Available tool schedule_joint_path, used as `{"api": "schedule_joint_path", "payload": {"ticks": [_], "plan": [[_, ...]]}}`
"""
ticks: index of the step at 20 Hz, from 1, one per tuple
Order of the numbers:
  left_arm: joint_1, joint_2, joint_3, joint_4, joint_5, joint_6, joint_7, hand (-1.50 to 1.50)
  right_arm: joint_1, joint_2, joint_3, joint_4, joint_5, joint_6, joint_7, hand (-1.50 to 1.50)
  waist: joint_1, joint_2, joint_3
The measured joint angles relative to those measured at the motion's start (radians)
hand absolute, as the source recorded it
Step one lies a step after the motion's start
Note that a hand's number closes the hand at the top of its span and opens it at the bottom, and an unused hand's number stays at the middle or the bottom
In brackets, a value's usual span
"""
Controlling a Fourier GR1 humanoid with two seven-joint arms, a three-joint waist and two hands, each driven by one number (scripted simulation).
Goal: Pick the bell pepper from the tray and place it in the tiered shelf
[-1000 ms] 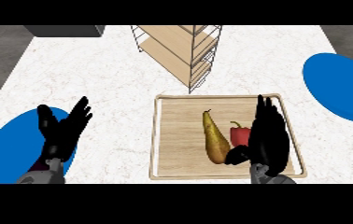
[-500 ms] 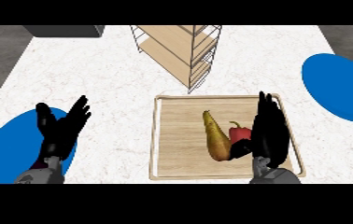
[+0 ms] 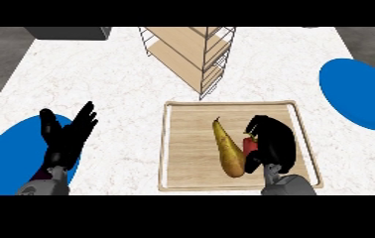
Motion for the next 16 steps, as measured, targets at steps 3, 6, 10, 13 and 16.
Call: {"api": "schedule_joint_path", "payload": {"ticks": [3,6,10,13,16], "plan": [[0.007,-0.006,0.003,0.008,-0.005,-0.007,-0.023,0.00,0.011,-0.003,0.035,-0.008,0.016,-0.044,-0.024,1.50,-0.003,-0.002,-0.002],[0.005,-0.016,-0.014,-0.004,-0.014,-0.012,-0.030,0.00,-0.079,-0.004,0.095,0.014,-0.030,-0.080,0.105,1.50,0.025,0.003,-0.001],[-0.033,-0.031,-0.041,-0.005,-0.023,-0.020,-0.020,0.00,-0.198,0.028,0.127,0.087,-0.119,-0.142,0.233,1.50,0.095,0.036,0.013],[-0.054,-0.039,-0.060,0.001,-0.031,-0.025,-0.013,0.00,-0.308,0.036,0.133,0.123,-0.150,-0.183,0.276,1.50,0.132,0.044,0.016],[-0.071,-0.044,-0.074,0.006,-0.034,-0.032,0.002,0.00,-0.423,0.039,0.138,0.161,-0.134,-0.219,0.306,1.50,0.155,0.044,0.015]]}}
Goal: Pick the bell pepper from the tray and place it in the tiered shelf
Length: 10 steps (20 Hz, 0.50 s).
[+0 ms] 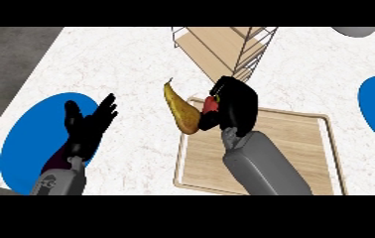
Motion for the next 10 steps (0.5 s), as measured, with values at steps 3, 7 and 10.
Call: {"api": "schedule_joint_path", "payload": {"ticks": [3,7,10], "plan": [[-0.008,-0.003,-0.009,0.010,-0.008,0.000,0.006,0.00,-0.119,0.001,-0.006,0.032,0.041,-0.021,0.028,1.50,0.012,-0.006,-0.002],[-0.020,0.000,-0.011,0.020,-0.012,0.000,0.017,0.00,-0.267,0.003,-0.031,0.084,0.117,-0.033,0.069,1.50,0.014,-0.014,-0.005],[-0.023,-0.001,-0.011,0.028,-0.013,0.001,0.021,0.00,-0.376,0.002,-0.062,0.126,0.161,-0.029,0.099,1.50,0.013,-0.019,-0.007]]}}
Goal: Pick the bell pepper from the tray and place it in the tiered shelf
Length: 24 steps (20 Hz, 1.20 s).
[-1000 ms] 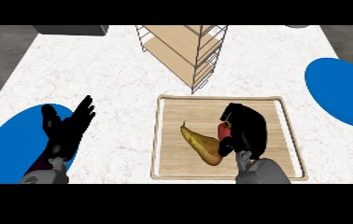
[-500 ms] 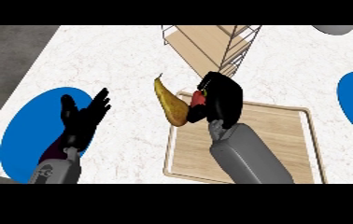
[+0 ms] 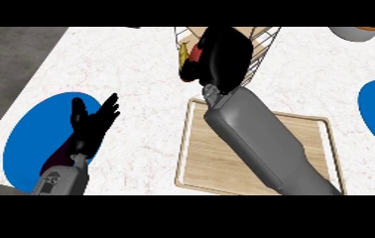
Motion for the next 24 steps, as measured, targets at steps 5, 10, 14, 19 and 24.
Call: {"api": "schedule_joint_path", "payload": {"ticks": [5,10,14,19,24], "plan": [[-0.006,-0.004,0.002,0.009,-0.002,0.007,0.007,0.00,-0.175,-0.001,-0.062,0.085,0.061,0.016,0.035,1.50,-0.007,-0.004,-0.001],[-0.015,-0.004,0.009,0.014,-0.003,0.017,0.009,0.00,-0.330,-0.001,-0.148,0.182,0.107,0.032,0.044,1.50,-0.019,-0.004,0.000],[-0.011,-0.005,0.014,0.018,-0.002,0.019,0.007,0.00,-0.447,-0.001,-0.225,0.264,0.144,0.043,0.046,1.50,-0.033,-0.003,0.001],[-0.001,0.003,0.027,0.013,0.005,0.015,0.003,0.00,-0.582,0.000,-0.325,0.374,0.193,0.056,0.047,1.50,-0.050,-0.001,0.003],[0.000,0.004,0.037,0.015,0.004,0.020,-0.009,0.00,-0.679,0.000,-0.397,0.490,0.200,0.061,0.046,1.50,-0.063,0.005,0.004]]}}
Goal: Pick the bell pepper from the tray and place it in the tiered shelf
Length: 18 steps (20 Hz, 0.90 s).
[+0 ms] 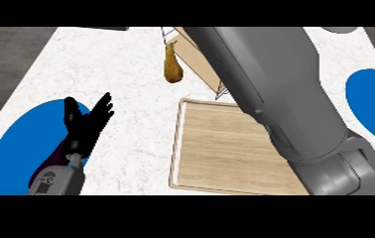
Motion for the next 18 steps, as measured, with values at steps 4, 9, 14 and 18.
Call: {"api": "schedule_joint_path", "payload": {"ticks": [4,9,14,18], "plan": [[0.016,0.007,0.012,-0.004,0.004,-0.005,-0.020,0.00,-0.056,0.001,-0.057,0.092,-0.015,0.002,-0.013,1.50,-0.013,0.002,0.001],[0.027,0.011,0.023,-0.019,0.012,-0.003,-0.010,0.00,-0.090,0.001,-0.108,0.207,-0.016,-0.015,-0.040,1.50,-0.026,0.004,0.003],[0.033,0.014,0.030,-0.025,0.014,-0.006,-0.008,0.00,-0.100,0.001,-0.140,0.291,0.001,-0.052,-0.060,1.50,-0.037,0.006,0.004],[0.037,0.017,0.037,-0.034,0.020,-0.008,-0.001,0.00,-0.105,-0.009,-0.170,0.348,0.022,-0.080,-0.077,1.50,-0.041,0.008,0.003]]}}
